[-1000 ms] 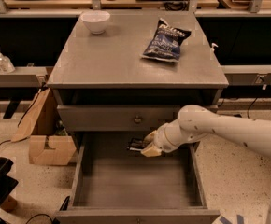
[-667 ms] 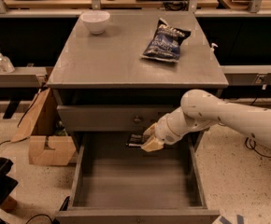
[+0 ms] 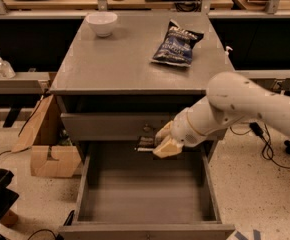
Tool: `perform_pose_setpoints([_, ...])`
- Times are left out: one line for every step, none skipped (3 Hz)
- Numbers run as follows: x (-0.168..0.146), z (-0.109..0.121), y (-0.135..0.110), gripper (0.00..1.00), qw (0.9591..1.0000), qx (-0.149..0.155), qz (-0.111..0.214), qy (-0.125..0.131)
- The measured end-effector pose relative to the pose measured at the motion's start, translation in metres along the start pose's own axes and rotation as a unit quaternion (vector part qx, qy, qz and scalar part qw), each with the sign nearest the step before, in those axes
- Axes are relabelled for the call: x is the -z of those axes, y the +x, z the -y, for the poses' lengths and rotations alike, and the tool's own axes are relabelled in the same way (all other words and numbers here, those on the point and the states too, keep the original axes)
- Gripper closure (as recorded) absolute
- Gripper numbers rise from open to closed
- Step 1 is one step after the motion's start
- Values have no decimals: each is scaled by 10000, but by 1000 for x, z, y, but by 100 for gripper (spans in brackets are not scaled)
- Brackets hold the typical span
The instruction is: Pick rxbar chocolate from middle drawer and place on counter
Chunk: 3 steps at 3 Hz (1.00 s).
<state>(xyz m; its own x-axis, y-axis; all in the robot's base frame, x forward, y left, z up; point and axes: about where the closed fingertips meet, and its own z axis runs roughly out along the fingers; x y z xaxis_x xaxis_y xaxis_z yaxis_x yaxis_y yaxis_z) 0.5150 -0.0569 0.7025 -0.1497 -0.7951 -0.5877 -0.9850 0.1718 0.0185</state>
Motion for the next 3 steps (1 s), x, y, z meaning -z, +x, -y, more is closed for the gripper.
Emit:
perform_pose_setpoints([56, 7, -33, 100, 9993, -92, 215, 304])
perform_pose_setpoints([102, 33, -76, 100, 9960, -202, 484, 723])
perform_pose_setpoints([131, 63, -124, 100, 9897, -281, 809, 1143])
